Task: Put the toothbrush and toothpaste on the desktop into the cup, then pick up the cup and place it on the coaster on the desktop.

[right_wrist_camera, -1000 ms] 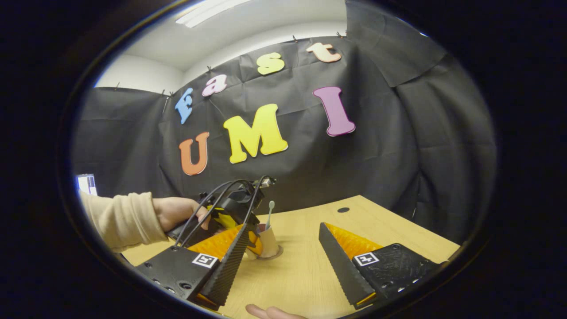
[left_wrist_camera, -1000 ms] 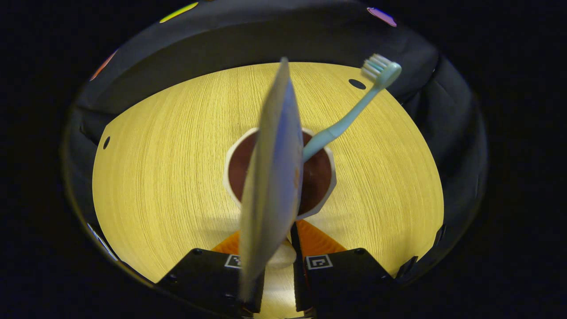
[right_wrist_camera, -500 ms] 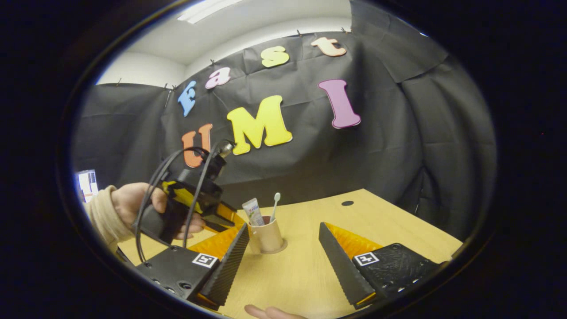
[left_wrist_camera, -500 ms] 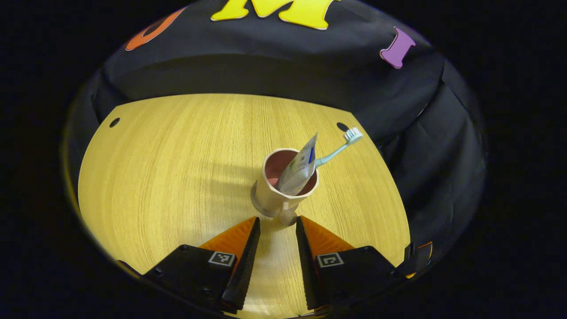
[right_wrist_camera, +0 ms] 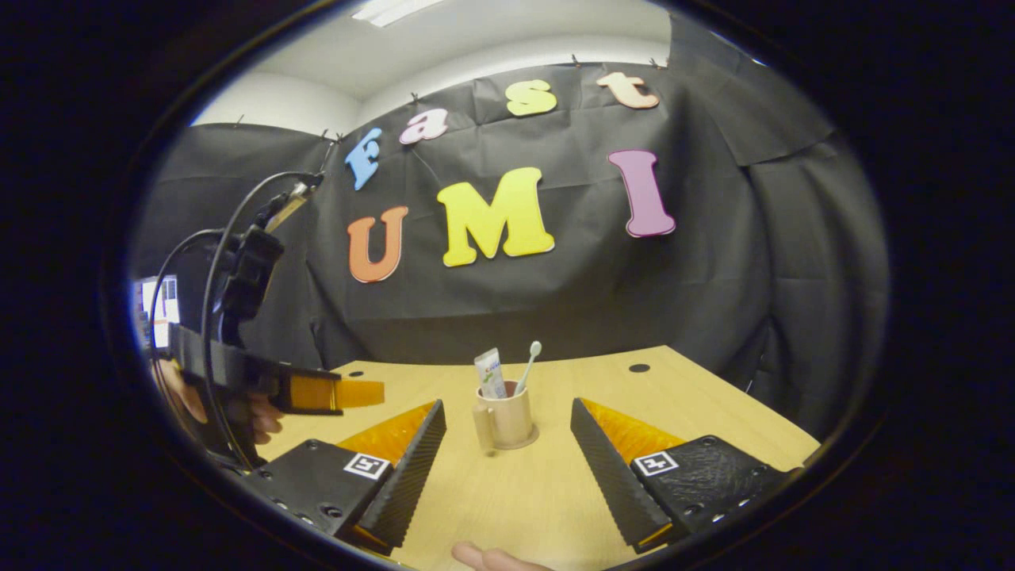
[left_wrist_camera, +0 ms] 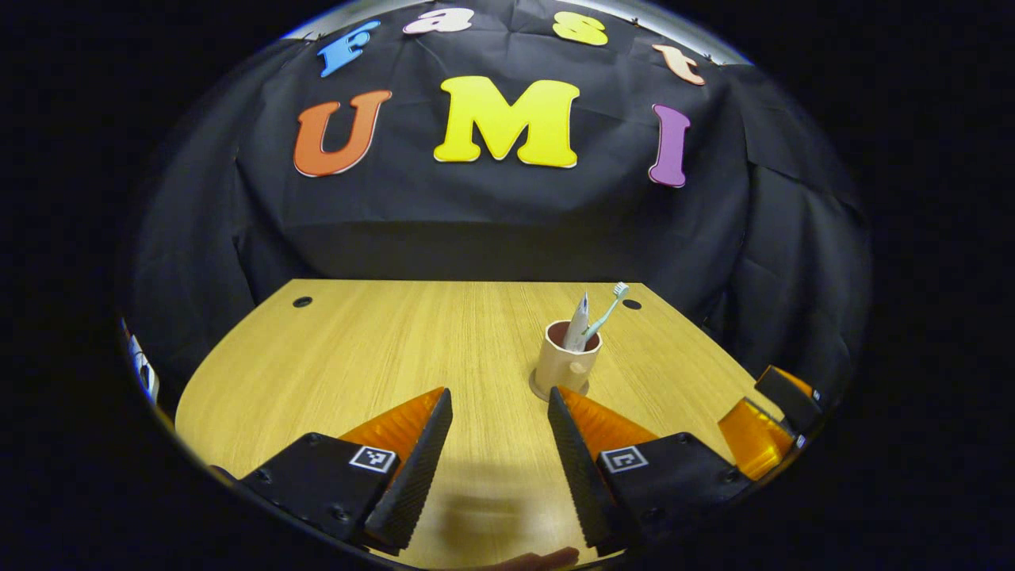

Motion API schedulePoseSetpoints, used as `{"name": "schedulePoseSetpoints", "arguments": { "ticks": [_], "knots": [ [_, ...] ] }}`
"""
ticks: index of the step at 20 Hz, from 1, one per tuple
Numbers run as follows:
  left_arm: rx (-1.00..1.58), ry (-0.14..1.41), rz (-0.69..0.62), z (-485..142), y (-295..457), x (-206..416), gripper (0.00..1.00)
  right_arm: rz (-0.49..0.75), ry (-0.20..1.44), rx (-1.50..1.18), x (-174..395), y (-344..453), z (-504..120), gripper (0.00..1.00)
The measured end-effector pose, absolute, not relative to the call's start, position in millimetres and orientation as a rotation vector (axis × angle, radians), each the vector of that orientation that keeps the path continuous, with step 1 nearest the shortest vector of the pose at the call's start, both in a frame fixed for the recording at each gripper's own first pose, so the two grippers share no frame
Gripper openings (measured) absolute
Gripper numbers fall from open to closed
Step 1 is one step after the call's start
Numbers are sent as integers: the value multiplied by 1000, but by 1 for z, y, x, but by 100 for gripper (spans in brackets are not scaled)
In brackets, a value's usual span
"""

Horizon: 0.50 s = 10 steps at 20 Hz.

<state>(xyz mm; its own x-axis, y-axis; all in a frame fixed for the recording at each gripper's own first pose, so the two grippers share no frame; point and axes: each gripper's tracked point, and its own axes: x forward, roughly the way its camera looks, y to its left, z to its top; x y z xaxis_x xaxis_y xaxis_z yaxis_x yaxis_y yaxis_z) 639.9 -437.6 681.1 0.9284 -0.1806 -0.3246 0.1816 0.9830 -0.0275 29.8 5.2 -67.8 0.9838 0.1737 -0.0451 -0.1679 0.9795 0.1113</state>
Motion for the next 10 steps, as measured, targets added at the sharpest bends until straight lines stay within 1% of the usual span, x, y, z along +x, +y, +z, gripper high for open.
{"name": "schedulePoseSetpoints", "arguments": {
  "ticks": [1, 4, 7, 8, 10],
  "knots": [
    [8, 305, -172, 684, -440, 640, 92, 163, 65, 102, 29, 9, -69, 95],
    [8, 199, -108, 703, -422, 651, 94, 134, 78, 64, 25, 15, -69, 95],
    [28, 51, -39, 734, -392, 630, 94, 79, 63, 12, 19, 11, -66, 96],
    [31, 28, -39, 737, -389, 625, 95, 74, 64, 2, 16, 12, -67, 95],
    [30, 52, -49, 724, -396, 615, 96, 65, 60, -3, 10, 14, -64, 96]
  ]
}}
